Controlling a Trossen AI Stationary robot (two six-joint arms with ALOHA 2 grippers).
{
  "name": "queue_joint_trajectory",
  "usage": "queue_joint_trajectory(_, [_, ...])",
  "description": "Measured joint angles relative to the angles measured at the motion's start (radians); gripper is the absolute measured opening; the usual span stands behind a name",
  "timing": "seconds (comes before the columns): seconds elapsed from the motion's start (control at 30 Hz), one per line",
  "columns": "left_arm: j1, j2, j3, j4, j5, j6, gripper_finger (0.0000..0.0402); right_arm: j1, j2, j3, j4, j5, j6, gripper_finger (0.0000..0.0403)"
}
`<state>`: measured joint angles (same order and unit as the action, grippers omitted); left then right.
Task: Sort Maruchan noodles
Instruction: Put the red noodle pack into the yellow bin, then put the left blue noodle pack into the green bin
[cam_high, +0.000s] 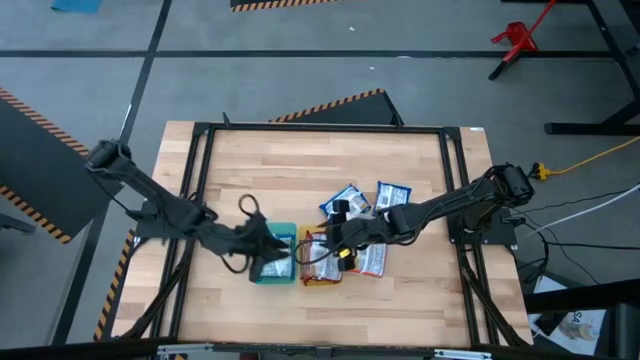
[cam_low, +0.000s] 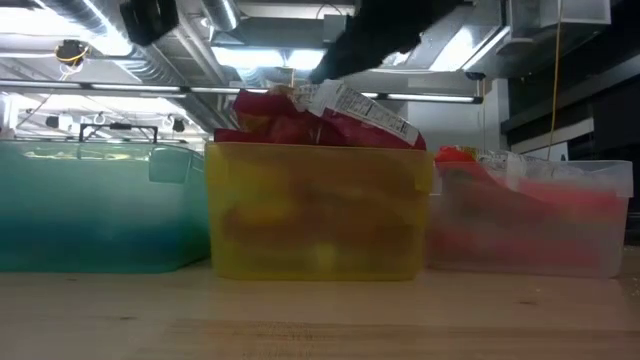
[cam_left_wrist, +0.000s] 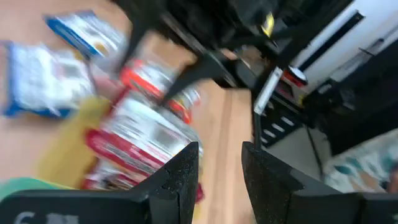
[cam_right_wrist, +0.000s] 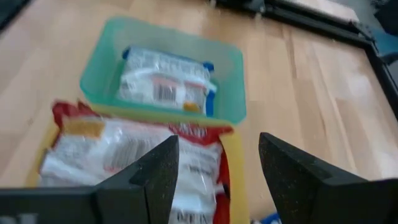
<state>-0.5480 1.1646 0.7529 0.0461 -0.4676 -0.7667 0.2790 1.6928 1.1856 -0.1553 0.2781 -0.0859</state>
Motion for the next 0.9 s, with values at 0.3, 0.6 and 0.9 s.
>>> queue_joint_trajectory(0.3, [0.0,-0.12,0.001,-0.105,-0.135,0.126,0.0116,-0.034,0.083,0.0,0.098,-0.059,0.028,0.0209])
queue_joint_trajectory(0.6, [0.013,-0.12,0.001,-0.224,-0.253,0.147,0.0116,-0.076,0.12,-0.001,0.135,-0.097,0.028,0.0209])
queue_joint_trajectory(0.9, [0.158,-0.12,0.001,-0.331,-0.264,0.205,0.0118,-0.083,0.056,0.098,0.086,0.091,-0.14,0.0209])
